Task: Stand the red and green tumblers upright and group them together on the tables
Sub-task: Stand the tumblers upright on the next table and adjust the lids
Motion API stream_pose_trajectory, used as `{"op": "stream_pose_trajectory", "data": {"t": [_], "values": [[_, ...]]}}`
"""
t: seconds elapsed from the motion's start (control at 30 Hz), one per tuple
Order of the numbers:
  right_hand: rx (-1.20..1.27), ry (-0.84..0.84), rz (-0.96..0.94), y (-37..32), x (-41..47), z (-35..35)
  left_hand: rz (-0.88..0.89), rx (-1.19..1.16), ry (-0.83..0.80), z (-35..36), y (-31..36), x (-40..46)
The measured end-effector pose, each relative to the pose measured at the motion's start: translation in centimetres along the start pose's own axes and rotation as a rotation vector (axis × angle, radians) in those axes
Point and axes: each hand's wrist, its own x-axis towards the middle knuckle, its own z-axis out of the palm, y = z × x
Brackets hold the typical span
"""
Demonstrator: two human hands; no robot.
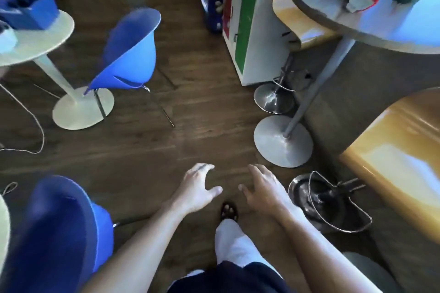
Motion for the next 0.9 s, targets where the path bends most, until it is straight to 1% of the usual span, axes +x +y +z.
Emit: {"op": "stream_pose_trajectory", "data": {"t": [0.23,0.33,0.43,0.63,0.73,0.9], "values": [[0.009,-0.051,-0.039,0.6,10.7,-4.0,-0.052,0.033,0.013,-4.2,1.7,9.5],[-0.024,-0.033,-0.069,0.9,14.9,-6.8,-0.035,0.049,0.048,-5.8,3.4,13.9],[-0.027,-0.019,-0.063,1.3,18.2,-9.1,-0.024,0.058,0.042,-6.8,4.9,17.8],[-0.029,0.114,-0.070,2.2,24.0,-14.0,0.067,0.075,0.063,-9.5,8.1,25.6],[-0.044,0.174,-0.050,2.4,26.3,-16.7,0.117,0.093,0.045,-11.1,9.8,29.2],[-0.082,0.376,-0.029,1.9,30.7,-23.1,0.265,0.107,0.048,-15.1,13.5,35.8]]}}
